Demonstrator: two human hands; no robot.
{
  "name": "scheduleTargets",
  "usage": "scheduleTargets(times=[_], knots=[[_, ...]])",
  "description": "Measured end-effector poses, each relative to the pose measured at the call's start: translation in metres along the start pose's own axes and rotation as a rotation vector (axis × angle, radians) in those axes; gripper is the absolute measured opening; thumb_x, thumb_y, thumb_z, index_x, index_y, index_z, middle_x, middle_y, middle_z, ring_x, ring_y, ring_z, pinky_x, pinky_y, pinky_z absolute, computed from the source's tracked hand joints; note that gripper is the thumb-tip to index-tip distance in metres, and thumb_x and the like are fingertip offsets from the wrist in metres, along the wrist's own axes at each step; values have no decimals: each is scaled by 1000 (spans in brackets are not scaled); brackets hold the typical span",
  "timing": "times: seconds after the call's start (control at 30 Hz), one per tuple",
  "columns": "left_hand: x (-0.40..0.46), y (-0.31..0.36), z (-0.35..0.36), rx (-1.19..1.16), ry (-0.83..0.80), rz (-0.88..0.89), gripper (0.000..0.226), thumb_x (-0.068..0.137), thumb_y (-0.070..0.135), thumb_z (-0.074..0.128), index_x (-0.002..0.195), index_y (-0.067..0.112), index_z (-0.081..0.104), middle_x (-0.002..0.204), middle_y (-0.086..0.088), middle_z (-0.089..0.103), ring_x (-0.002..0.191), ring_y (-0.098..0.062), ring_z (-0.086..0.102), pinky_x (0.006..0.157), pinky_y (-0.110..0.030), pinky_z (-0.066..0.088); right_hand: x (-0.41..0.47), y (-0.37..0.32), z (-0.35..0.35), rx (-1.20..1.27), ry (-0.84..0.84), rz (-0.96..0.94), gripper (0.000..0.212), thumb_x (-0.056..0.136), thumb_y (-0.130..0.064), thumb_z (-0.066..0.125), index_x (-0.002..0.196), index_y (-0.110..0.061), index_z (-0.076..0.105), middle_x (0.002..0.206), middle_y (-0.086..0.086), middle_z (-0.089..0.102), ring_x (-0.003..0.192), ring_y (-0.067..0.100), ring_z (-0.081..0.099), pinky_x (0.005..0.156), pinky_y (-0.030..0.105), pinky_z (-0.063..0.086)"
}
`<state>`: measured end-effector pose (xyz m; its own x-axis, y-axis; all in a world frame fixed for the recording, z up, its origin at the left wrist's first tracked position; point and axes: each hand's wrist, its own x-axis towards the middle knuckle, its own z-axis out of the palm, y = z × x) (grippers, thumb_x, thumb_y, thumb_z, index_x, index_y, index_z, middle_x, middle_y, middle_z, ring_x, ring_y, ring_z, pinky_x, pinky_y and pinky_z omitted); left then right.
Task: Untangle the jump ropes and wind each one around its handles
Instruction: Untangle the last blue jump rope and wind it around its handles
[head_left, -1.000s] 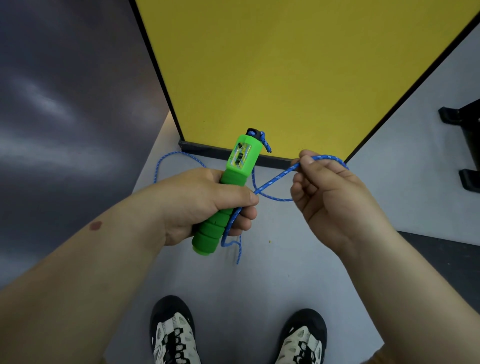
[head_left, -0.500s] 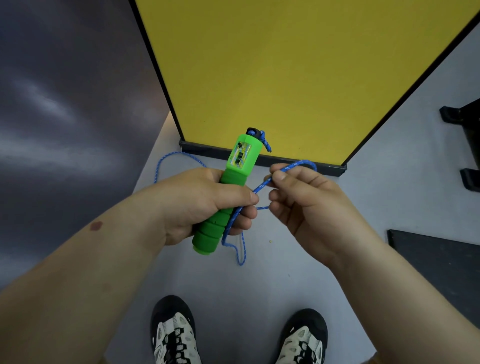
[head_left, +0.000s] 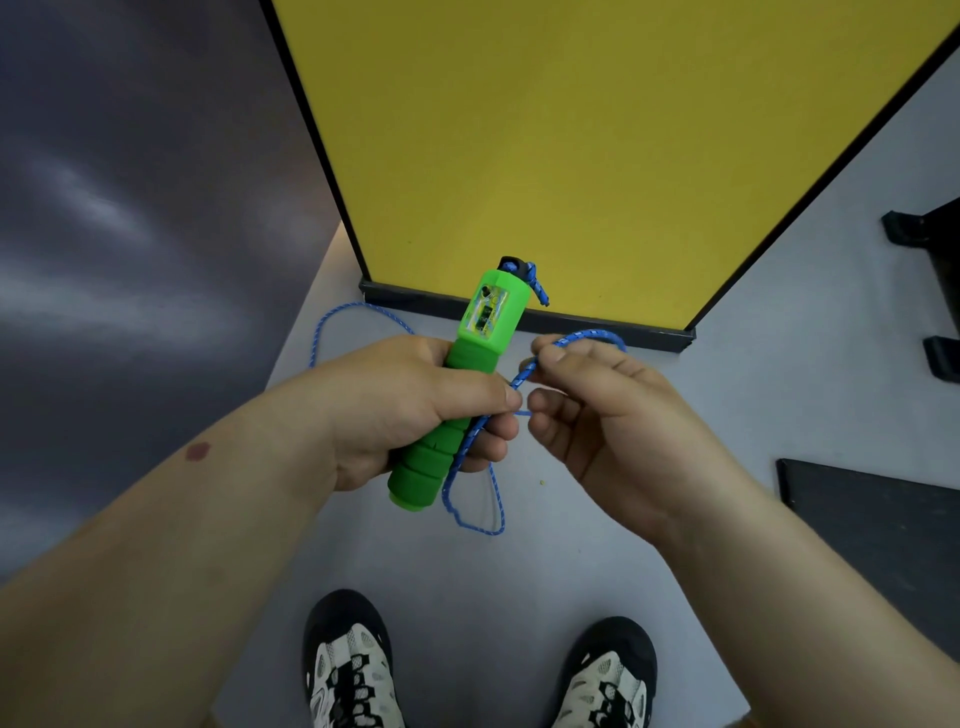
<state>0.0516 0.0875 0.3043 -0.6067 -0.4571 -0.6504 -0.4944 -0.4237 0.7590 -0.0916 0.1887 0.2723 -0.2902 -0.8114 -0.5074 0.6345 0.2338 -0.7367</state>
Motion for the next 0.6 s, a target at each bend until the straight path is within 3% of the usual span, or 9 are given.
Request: scheduleTargets(times=[0.13,0.43,0.6], knots=[[0,0,0,5,13,0,9,93,13,69,89,5,69,77,-9,73,67,-18,69,70,-32,61,0,2,1,-21,-11,15,8,91,-12,66,98,-11,71,75,3,66,63,11,61,62,22,55],[0,0,-2,27,-2,-1,12,93,14,69,85,5,68,77,-9,72,67,-18,68,71,-33,60,11,-14,-15,172,240,-105,3,93,-16,69,93,-13,67,81,3,67,64,12,62,62,22,54],[-1,0,-1,28,0,-2,10,93,13,69,87,5,68,77,-9,73,67,-18,69,68,-32,60,3,-4,-3,79,101,-43,8,91,-18,70,94,-12,65,80,3,67,63,11,61,63,23,54]])
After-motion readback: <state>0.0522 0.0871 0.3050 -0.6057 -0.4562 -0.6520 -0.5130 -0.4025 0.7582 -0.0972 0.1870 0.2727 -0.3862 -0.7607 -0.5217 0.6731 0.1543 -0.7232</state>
